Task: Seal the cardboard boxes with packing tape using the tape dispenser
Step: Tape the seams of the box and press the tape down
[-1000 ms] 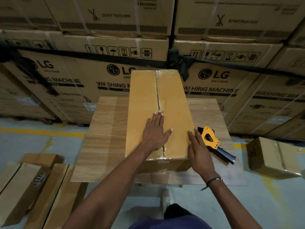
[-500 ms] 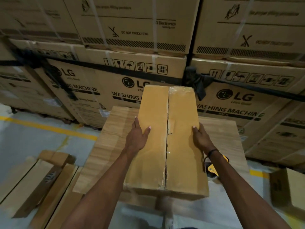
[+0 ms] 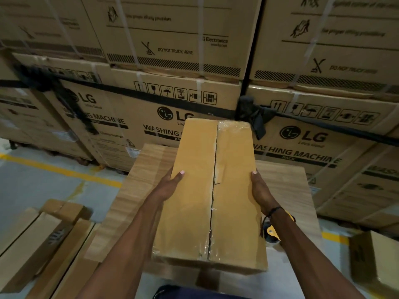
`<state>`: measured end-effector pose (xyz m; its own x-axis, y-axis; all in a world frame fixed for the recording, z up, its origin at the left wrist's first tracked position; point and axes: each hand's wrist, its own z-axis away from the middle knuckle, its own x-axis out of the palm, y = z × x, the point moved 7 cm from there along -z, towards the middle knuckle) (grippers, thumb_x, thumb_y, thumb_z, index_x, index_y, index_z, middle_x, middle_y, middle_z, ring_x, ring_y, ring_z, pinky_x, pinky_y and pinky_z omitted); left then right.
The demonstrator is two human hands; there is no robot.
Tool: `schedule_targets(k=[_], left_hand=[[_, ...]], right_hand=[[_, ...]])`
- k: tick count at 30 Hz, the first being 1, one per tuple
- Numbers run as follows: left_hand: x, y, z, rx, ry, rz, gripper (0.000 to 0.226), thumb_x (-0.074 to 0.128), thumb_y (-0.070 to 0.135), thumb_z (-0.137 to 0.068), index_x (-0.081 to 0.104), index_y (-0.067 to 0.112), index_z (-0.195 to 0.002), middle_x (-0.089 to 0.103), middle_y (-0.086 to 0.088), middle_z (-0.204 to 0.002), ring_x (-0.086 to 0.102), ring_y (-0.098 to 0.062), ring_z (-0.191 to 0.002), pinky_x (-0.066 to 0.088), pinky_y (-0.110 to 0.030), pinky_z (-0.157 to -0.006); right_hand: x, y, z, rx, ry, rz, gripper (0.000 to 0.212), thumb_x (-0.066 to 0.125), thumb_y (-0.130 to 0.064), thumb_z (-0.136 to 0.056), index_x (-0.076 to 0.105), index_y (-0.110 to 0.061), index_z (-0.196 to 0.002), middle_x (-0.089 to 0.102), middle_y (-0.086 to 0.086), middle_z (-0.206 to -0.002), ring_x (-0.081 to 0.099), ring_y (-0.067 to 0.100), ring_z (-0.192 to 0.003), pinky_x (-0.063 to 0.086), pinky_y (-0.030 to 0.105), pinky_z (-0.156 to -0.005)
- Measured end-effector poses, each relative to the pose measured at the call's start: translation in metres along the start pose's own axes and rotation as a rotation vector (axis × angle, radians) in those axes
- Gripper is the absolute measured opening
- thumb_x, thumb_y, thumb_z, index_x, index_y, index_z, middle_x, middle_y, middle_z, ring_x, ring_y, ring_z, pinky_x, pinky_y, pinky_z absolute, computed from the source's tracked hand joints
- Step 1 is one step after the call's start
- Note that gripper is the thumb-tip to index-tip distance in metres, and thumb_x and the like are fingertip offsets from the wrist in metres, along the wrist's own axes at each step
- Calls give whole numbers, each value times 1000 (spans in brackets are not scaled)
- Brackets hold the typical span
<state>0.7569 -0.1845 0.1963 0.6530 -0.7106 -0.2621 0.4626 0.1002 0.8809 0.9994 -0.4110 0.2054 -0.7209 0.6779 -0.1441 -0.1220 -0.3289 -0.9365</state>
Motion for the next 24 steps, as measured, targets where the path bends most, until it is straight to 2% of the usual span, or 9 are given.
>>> schedule_targets(k=[4,8,11,14,16,17,19,21,24], left_hand=[[-10,5,15,51,7,15,52,39,48,-108,40,27,-156,52,0,-151,50,-23,-139,39,-46,-118],[-30,25,35,110,-28,52,52,38,50,-108,39,31,-156,50,10,-149,48,-13,-135,38,-39,-117],[-47,44,47,173,-80,77,62,42,63,-99,43,35,-154,54,15,-147,52,-12,-135,39,-43,-118],[-60,57,57,221,-130,64,69,44,74,-91,45,41,-152,59,15,-144,56,-10,-132,42,-46,-116],[-63,66,64,263,-160,46,70,45,78,-91,47,41,-150,60,15,-143,56,-8,-131,43,-47,-116],[-62,71,70,292,-181,31,69,44,79,-91,48,41,-149,60,15,-143,56,-9,-131,44,-47,-115],[-56,81,83,335,-219,12,64,41,74,-97,50,38,-149,61,10,-142,58,-13,-129,46,-46,-112],[-44,91,97,347,-264,24,61,41,70,-99,50,36,-149,61,7,-141,59,-15,-127,49,-44,-108],[-12,102,114,377,-369,42,59,43,67,-100,49,37,-150,63,7,-138,63,-14,-122,53,-40,-101]], right_hand=[[2,2,21,-7,49,-52,53,28,-51,-111,40,-28,-157,58,4,-145,64,22,-121,55,40,-97],[9,-11,47,-39,140,-109,53,31,-55,-109,45,-29,-153,61,4,-143,63,25,-123,49,53,-109],[14,-26,72,-90,203,-160,56,37,-62,-105,48,-32,-151,64,2,-140,65,24,-121,51,53,-106],[20,-38,103,-169,261,-154,64,40,-76,-97,50,-38,-149,64,-6,-140,62,19,-128,49,52,-109],[20,-46,129,-211,346,-139,65,37,-74,-99,49,-35,-150,64,-10,-139,62,12,-127,50,46,-109],[19,-49,142,-228,381,-165,64,36,-71,-101,49,-33,-150,64,-7,-139,62,13,-126,50,44,-108],[15,-51,167,-243,433,-221,63,37,-67,-102,48,-29,-151,63,0,-142,62,19,-129,50,44,-108],[7,-48,197,-244,501,-248,71,41,-72,-98,48,-26,-152,62,1,-143,60,18,-132,47,46,-111],[-20,-31,246,-183,640,-214,81,41,-86,-90,46,-36,-153,54,-6,-153,49,15,-143,38,52,-119]])
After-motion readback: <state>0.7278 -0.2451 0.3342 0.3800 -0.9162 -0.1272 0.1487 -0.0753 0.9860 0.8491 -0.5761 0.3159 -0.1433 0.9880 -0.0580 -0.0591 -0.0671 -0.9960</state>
